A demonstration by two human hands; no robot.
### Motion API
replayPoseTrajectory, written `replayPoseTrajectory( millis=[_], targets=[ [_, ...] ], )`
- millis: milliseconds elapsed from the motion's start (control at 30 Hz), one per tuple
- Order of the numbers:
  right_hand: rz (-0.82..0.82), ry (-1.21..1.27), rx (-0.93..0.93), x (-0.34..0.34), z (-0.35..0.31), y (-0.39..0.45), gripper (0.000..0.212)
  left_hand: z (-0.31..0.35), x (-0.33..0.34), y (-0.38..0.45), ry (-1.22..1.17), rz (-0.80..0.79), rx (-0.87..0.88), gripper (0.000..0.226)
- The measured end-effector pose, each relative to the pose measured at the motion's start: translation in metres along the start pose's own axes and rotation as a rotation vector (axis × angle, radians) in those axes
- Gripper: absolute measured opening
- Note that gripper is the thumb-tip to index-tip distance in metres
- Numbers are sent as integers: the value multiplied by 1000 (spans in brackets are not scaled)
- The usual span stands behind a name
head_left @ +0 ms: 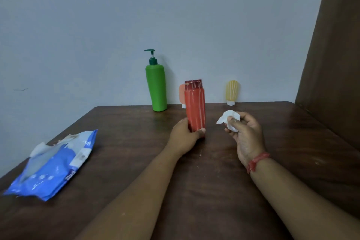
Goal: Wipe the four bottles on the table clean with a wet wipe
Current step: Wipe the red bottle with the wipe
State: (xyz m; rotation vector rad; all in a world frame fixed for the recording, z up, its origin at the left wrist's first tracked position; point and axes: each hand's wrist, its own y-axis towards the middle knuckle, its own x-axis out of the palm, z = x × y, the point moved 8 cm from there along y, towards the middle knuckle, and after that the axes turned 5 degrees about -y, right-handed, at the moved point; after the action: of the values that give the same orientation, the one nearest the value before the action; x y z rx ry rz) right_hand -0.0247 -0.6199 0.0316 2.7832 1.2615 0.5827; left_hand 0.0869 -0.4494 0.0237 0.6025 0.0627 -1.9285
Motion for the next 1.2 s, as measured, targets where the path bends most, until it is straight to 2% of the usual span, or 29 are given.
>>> replayPoseTrajectory(
  millis=[100, 233, 333, 400, 500, 567, 700, 767, 867, 933, 1100, 1200],
  targets=[
    [-63, -85, -33, 9, -6, -22, 14, -2, -29, -54, -60, -47, -62, 52],
    [-115, -166, -69, 20, -7, -49, 16, -6, -61, -97, -5, -41, -114, 24],
    [-132, -282, -90, 22, -8, -73, 15, -4, -72, -116, 14, -65, -111, 17],
    [-117, -406, -121, 22, -12, -84, 12, 0, -71, -122, 49, -87, -78, 18],
    [-95, -619, -265, 23, -26, -88, 12, 4, -71, -123, 74, -102, -47, 18],
    [-84, -686, -360, 25, -33, -87, 14, 3, -69, -121, 68, -122, -44, 17],
    [-84, -731, -369, 27, -32, -79, 16, -1, -68, -115, 33, -143, -38, 14],
    [-10, -669, -349, 17, -33, -70, 20, -2, -68, -111, -2, -152, -37, 13],
    [214, -519, -276, -17, -35, -54, 18, -3, -67, -108, -27, -172, -38, 16],
    [262, -488, -260, -32, -35, -48, 16, -4, -66, -105, -24, -175, -29, 16],
    [180, -575, -357, -27, -49, -51, 13, -7, -66, -101, -10, -162, -50, 21],
    [30, -765, -517, -3, -57, -62, 18, -6, -67, -102, -3, -157, -49, 21]
  ],
)
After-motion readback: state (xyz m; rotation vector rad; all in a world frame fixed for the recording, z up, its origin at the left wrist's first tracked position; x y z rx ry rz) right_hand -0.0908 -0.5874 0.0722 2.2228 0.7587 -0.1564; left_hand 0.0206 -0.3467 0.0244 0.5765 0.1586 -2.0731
